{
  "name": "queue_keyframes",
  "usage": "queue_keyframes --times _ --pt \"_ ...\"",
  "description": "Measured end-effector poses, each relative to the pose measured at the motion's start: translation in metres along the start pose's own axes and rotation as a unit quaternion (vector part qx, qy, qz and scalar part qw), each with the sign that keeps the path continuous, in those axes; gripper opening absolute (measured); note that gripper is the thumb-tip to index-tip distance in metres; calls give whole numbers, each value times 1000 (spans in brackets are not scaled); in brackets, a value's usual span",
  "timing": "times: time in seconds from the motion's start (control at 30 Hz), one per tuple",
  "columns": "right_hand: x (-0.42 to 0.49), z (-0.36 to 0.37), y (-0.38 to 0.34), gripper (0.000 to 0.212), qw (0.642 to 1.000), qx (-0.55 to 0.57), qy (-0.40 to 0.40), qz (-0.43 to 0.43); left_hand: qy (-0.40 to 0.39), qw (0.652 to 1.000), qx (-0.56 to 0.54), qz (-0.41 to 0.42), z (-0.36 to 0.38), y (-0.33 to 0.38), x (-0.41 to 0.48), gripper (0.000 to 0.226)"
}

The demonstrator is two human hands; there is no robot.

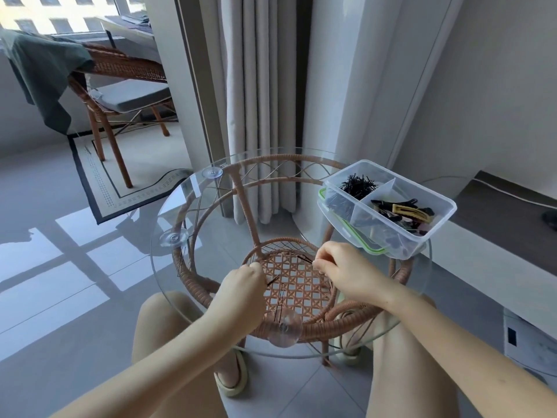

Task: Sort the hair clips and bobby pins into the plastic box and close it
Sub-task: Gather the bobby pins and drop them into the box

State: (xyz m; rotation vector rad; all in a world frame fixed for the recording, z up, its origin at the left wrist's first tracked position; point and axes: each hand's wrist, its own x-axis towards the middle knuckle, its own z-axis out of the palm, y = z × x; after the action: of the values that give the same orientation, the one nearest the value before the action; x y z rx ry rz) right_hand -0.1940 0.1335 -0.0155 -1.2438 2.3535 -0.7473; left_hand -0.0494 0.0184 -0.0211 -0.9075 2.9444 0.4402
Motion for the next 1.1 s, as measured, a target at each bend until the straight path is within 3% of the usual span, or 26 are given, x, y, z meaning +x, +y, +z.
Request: queue_keyframes --times 0.17,0.27,0.57,0.83,0.97,1.03,1.1 --pt "-8 -3 11 10 1000 -2 14 -9 4 1000 1 -8 4 24 3 14" --pt "-11 -5 13 11 1000 7 18 -13 -2 1000 17 -7 3 31 4 22" --pt "-20 -18 17 10 998 5 52 -40 -101 983 148 30 -3 45 12 31" --pt "27 -104 30 18 975 -64 212 -2 -114 977 173 38 -12 37 23 26" --pt "78 -124 44 17 971 -160 179 21 -115 987 114 -8 -38 30 39 24" --pt "99 -124 46 16 972 -188 139 21 -122 990 70 -20 -54 31 51 13" --pt "112 -120 47 14 974 -201 99 20 -125 992 21 -27 -67 31 67 25"
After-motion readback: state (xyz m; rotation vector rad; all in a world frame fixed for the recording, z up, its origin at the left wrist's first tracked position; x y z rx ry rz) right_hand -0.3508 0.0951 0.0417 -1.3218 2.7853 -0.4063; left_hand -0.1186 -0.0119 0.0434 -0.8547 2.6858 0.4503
